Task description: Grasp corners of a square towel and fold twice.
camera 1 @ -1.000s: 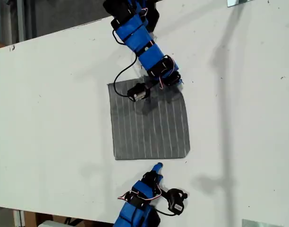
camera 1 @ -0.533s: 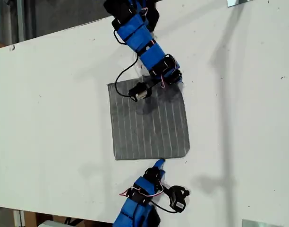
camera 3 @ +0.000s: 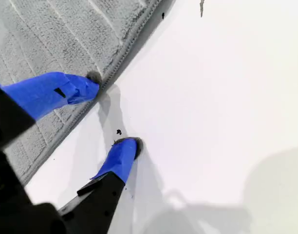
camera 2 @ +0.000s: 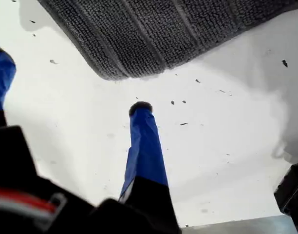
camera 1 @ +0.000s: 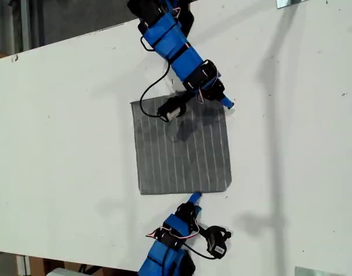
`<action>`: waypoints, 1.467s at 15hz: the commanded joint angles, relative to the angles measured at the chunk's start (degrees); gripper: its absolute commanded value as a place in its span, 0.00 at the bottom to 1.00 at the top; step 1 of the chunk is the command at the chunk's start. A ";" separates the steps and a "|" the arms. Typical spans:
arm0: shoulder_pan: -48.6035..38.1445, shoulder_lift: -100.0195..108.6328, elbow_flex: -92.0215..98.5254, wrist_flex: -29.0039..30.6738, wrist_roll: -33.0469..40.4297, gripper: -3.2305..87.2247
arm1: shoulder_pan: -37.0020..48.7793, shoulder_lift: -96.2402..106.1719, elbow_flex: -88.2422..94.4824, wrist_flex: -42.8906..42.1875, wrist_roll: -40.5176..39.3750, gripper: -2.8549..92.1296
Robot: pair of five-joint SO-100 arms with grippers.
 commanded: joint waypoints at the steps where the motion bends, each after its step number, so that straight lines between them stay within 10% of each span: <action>1: -0.18 -0.09 -1.67 -1.67 0.62 0.28 | 4.39 3.69 5.54 -4.92 -3.16 0.46; 4: 0.70 -0.09 -1.23 -1.49 -0.70 0.28 | 8.09 5.98 17.58 -16.35 -4.13 0.41; 6: 0.97 0.00 -0.97 -1.58 -1.05 0.28 | 8.35 12.57 26.46 -24.17 -2.02 0.04; 12: 3.43 -11.95 -31.90 20.74 3.16 0.27 | 4.22 17.14 29.00 -26.37 1.93 0.03; 18: 0.62 -59.33 -92.37 32.78 17.14 0.32 | 2.20 16.44 28.74 -27.33 2.55 0.03; 22: 1.14 -61.96 -92.20 33.22 13.71 0.32 | 1.58 17.23 28.56 -27.25 2.99 0.03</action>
